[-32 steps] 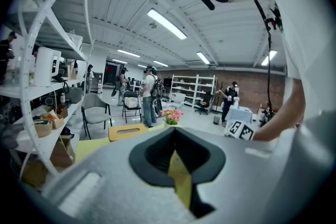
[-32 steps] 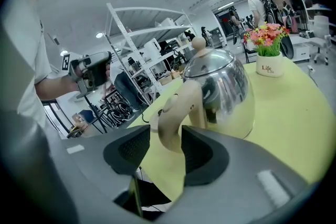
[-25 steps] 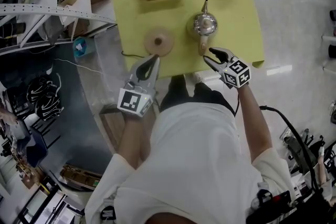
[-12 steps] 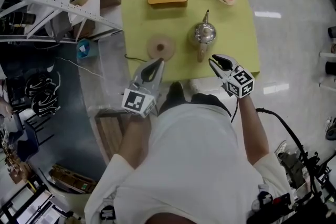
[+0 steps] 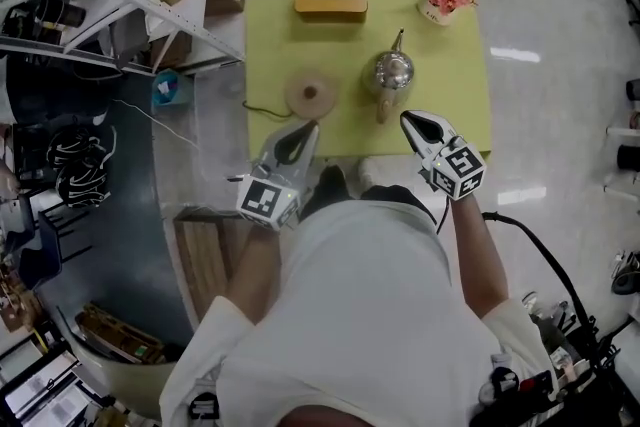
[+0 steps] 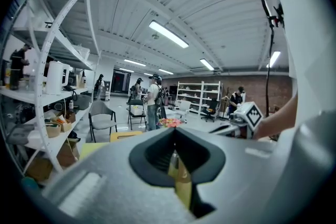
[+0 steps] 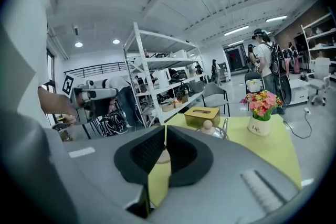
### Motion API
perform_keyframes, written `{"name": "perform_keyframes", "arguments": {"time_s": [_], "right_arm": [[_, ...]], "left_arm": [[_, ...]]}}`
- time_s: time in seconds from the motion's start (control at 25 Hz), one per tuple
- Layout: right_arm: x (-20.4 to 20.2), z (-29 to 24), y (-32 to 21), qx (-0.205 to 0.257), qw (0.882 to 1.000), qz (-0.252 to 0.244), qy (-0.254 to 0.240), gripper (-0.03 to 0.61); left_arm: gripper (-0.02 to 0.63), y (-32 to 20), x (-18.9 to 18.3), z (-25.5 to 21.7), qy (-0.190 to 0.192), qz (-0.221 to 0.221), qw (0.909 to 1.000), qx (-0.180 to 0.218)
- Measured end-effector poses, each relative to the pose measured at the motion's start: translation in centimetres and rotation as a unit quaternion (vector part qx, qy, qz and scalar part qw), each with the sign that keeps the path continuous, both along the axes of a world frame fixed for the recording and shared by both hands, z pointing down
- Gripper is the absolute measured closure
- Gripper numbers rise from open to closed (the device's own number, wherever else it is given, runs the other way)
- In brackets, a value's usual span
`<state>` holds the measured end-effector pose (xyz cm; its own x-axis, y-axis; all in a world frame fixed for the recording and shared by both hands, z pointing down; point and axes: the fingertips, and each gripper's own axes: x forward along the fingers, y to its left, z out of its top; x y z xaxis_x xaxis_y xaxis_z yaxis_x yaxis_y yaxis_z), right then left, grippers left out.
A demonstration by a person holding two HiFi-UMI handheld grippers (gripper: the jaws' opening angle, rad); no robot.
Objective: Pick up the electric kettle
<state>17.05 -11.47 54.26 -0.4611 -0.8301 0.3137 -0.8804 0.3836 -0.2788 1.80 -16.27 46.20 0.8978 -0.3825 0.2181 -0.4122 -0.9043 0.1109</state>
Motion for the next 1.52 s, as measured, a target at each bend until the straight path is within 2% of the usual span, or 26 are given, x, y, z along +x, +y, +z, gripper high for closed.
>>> {"name": "perform_keyframes", "arguments": {"time_s": [0.36, 0.72, 1.16, 1.52], "right_arm": [[-0.4, -2.6, 1.7, 0.034, 0.999, -0.02, 0.016, 0.574], [-0.6, -1.8, 3.2, 0.029, 0.997, -0.056, 0.033, 0.574], [-1.5, -2.2, 3.3, 0.03, 0.997, -0.062, 0.026, 0.574], [-2.6, -2.3, 4.0, 0.023, 0.998, -0.047, 0.024, 0.574]], "left_arm": [[0.609, 2.7, 0.2, 0.2, 0.005, -0.02, 0.9998, -0.003], [0.609, 4.8, -0.1, 0.0, 0.001, -0.05, 0.9988, -0.005], [0.609, 5.5, -1.8, -0.3, -0.004, -0.063, 0.998, 0.0], [0.609, 6.1, -3.3, 0.1, -0.005, -0.048, 0.9988, -0.003]]}}
